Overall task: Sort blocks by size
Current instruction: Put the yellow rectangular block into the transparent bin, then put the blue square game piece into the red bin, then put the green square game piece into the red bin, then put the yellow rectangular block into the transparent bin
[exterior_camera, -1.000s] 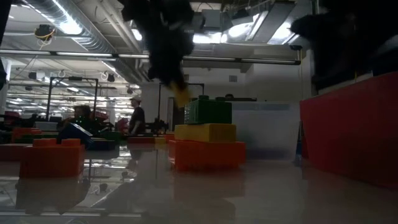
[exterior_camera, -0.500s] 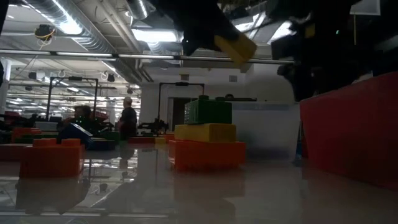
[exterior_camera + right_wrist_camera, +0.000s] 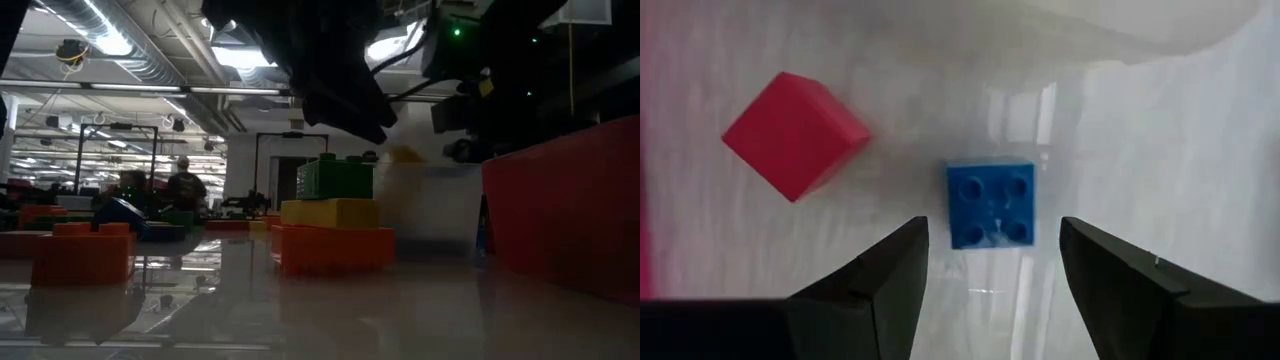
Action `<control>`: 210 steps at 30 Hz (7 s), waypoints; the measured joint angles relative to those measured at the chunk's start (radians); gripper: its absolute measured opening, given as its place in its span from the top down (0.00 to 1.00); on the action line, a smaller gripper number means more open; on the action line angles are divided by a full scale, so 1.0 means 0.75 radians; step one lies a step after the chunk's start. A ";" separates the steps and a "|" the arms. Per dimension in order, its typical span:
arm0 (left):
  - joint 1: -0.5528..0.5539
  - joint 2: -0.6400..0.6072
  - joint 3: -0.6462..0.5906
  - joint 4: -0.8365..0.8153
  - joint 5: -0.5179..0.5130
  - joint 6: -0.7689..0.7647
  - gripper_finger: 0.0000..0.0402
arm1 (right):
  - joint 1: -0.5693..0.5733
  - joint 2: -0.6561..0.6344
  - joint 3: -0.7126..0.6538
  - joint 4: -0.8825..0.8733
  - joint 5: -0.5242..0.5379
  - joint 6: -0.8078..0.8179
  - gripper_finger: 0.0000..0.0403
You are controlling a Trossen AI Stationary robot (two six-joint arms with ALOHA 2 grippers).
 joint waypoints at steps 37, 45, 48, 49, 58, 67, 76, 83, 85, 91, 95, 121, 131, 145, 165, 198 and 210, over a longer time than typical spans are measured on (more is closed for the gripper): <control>-0.221 -0.074 0.001 -0.001 0.001 -0.049 0.48 | 0.005 -0.037 -0.028 -0.008 0.004 -0.023 0.65; -0.311 -0.074 0.001 -0.046 0.001 -0.319 0.48 | 0.086 -0.042 0.270 -0.387 -0.015 0.006 0.64; -0.354 -0.074 0.001 -0.094 0.001 -0.410 0.48 | 0.175 -0.044 0.375 -0.478 -0.051 0.085 0.64; -0.368 -0.074 0.001 -0.124 0.001 -0.440 0.48 | 0.213 -0.044 0.405 -0.492 -0.064 0.114 0.64; -0.478 -0.074 0.001 -0.199 -0.002 -0.673 0.48 | 0.577 -0.044 0.474 -0.421 -0.134 0.414 0.60; -0.530 -0.047 -0.001 -0.194 -0.186 -0.753 0.48 | 0.758 -0.043 0.474 -0.394 -0.081 0.633 0.57; -0.574 -0.035 -0.001 -0.207 -0.466 -0.810 0.48 | 0.790 -0.038 0.475 -0.393 -0.040 0.697 0.57; -0.616 -0.030 -0.001 -0.210 -0.632 -0.840 0.48 | 0.790 -0.038 0.475 -0.393 -0.040 0.697 0.57; -0.630 -0.019 -0.001 -0.208 -0.672 -0.842 0.48 | 0.790 -0.038 0.475 -0.393 -0.040 0.697 0.57; -0.661 0.076 -0.001 -0.153 -0.822 -0.849 0.48 | 0.790 -0.038 0.476 -0.390 -0.040 0.696 0.57; -0.666 0.140 -0.001 -0.100 -0.891 -0.844 0.48 | 0.790 -0.038 0.476 -0.389 -0.039 0.696 0.57; -0.626 0.251 -0.001 -0.009 -0.931 -0.830 0.49 | 0.789 -0.038 0.476 -0.384 -0.032 0.685 0.57; -0.626 0.247 -0.001 -0.007 -0.932 -0.830 0.71 | 0.789 -0.038 0.476 -0.384 -0.032 0.684 0.57; -0.605 0.176 0.032 0.296 -0.897 -0.689 0.69 | 0.789 -0.038 0.475 -0.384 0.000 0.683 0.57; -0.311 0.377 0.032 0.941 -0.212 -0.493 0.53 | 0.789 -0.038 0.475 -0.373 0.057 0.682 0.57; -0.348 0.058 0.032 -0.127 -0.016 0.538 0.48 | 0.790 -0.037 0.475 -0.366 0.059 0.680 0.57; -0.347 0.121 0.015 -0.136 -0.016 0.712 0.48 | 0.790 -0.038 0.475 -0.354 0.059 0.680 0.57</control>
